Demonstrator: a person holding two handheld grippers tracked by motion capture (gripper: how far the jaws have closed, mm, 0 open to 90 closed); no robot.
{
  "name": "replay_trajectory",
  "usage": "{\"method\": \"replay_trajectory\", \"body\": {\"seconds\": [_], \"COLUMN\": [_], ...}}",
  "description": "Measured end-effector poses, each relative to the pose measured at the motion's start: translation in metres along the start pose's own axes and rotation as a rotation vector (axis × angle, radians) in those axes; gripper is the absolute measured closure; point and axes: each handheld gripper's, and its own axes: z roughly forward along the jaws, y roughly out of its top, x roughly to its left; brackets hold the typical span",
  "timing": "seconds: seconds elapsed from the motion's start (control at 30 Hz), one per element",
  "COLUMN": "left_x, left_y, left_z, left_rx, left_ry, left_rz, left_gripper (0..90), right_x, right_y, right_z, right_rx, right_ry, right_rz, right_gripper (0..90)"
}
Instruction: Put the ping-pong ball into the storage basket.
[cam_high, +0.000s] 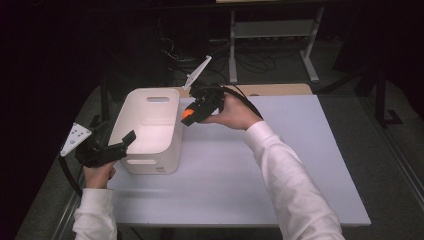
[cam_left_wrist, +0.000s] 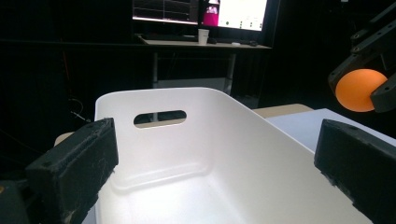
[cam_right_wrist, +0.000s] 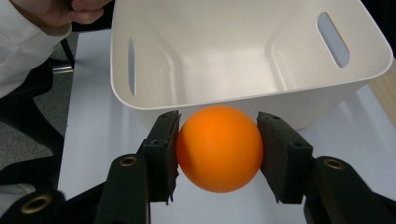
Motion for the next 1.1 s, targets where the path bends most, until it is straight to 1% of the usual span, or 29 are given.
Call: {"method": "replay_trajectory", "body": {"seconds": [0.03,0.07,0.1,0.13,0.2,0.23,0.37,0.4,0.43,0.57,0.63,0.87,0.93,1.1], "left_x": [0.0,-0.001,-0.001,-0.001,-0.001,-0.001,-0.001,0.0,0.0,0.0,0.0,0.0,0.0,0.0], "left_y": [0.0,0.0,0.0,0.0,0.0,0.0,0.0,0.0,0.0,0.0,0.0,0.0,0.0,0.0], "left_z": [0.0,0.001,0.001,0.001,0.001,0.001,0.001,0.0,0.0,0.0,0.0,0.001,0.001,0.001], "left_rx": [-0.004,-0.009,-0.008,-0.007,-0.004,-0.005,-0.006,0.003,0.005,0.002,0.005,-0.004,0.002,0.003], "left_ry": [-0.002,-0.003,-0.002,-0.002,-0.003,-0.004,-0.003,-0.002,-0.001,-0.002,-0.001,-0.006,-0.004,-0.005], "left_rz": [-0.002,-0.011,-0.011,-0.01,-0.007,-0.006,-0.006,0.004,0.005,0.004,0.008,0.0,0.004,0.004], "left_gripper": [0.0,0.0,0.0,0.0,0.0,0.0,0.0,0.0,0.0,0.0,0.0,0.0,0.0,0.0], "right_x": [-0.001,-0.001,0.0,-0.001,-0.001,-0.003,-0.002,-0.003,-0.003,-0.002,-0.001,0.003,0.005,0.008], "right_y": [0.001,0.002,0.003,0.004,0.005,0.006,0.01,0.011,0.012,0.016,0.018,0.024,0.025,0.03], "right_z": [0.001,0.001,0.001,0.002,0.003,0.004,0.007,0.008,0.008,0.013,0.015,0.024,0.027,0.034], "right_rx": [-0.005,-0.002,-0.003,-0.006,-0.006,-0.016,-0.015,-0.017,-0.014,-0.021,-0.021,-0.01,-0.004,0.0], "right_ry": [0.002,-0.001,-0.004,-0.006,-0.001,-0.004,-0.008,-0.004,-0.005,0.017,0.018,0.03,0.038,0.046], "right_rz": [-0.009,-0.005,-0.003,-0.014,-0.008,-0.027,-0.021,-0.023,-0.021,-0.031,-0.032,-0.046,-0.044,-0.056], "right_gripper": [49.5,49.5,49.5,49.5,49.5,49.5,49.5,49.5,49.5,49.5,49.5,49.5,49.5,49.5]}}
